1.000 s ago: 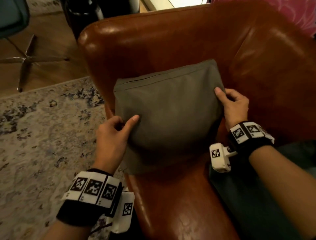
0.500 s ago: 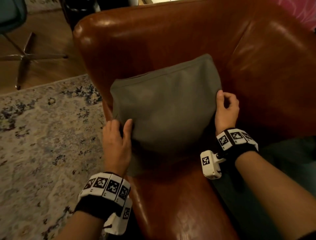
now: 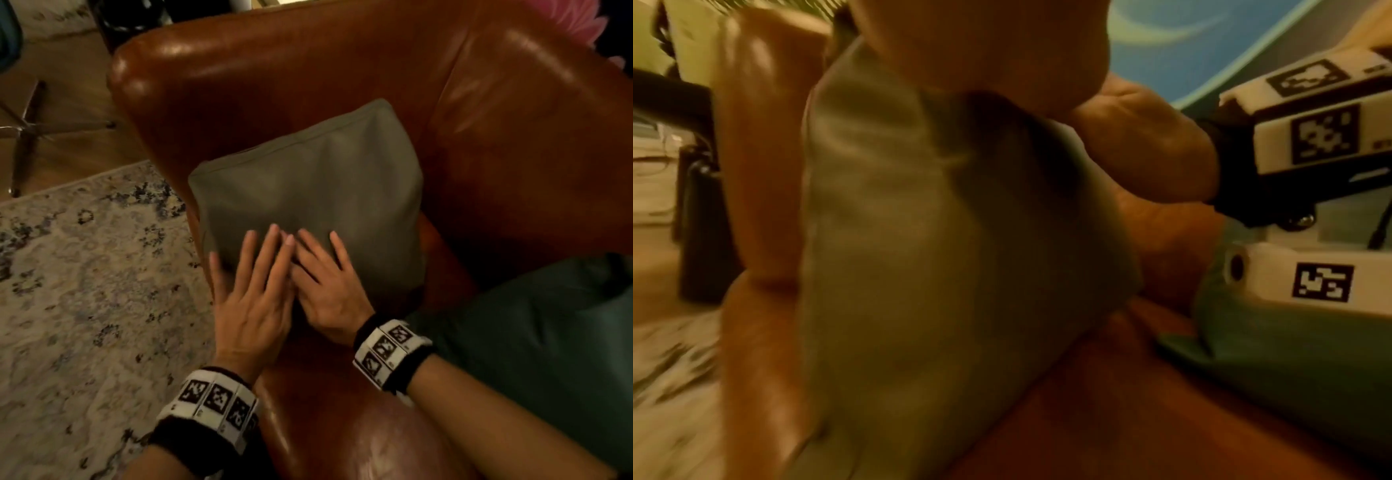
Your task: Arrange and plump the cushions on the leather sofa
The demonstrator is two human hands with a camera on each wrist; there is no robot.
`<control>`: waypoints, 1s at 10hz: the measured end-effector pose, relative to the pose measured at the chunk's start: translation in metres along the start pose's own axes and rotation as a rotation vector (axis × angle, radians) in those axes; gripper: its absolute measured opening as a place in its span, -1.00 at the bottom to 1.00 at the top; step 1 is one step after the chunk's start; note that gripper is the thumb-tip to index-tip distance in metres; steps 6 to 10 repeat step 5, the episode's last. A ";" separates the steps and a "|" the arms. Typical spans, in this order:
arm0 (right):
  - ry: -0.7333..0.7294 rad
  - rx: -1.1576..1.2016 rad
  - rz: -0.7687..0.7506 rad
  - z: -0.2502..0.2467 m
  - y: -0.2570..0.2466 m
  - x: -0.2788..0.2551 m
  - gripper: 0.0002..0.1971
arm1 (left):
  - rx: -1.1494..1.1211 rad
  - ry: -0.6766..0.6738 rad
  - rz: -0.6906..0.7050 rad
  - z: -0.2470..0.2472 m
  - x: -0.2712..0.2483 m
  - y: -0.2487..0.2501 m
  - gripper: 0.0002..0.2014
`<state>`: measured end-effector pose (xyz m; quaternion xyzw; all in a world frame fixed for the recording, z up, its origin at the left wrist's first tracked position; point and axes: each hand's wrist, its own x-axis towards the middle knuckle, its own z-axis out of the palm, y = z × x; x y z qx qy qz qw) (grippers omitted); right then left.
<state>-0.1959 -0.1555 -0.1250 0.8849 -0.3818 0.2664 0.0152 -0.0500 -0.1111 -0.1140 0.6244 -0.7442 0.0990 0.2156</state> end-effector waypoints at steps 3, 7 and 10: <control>-0.026 0.212 0.928 -0.014 0.119 -0.011 -0.47 | 0.148 -0.195 -0.060 -0.002 0.001 -0.052 -0.27; 0.207 0.485 1.029 -0.055 0.079 -0.040 -0.48 | -0.156 -0.152 -0.334 -0.026 -0.008 -0.068 -0.25; 0.207 0.485 1.029 -0.055 0.079 -0.040 -0.48 | -0.156 -0.152 -0.334 -0.026 -0.008 -0.068 -0.25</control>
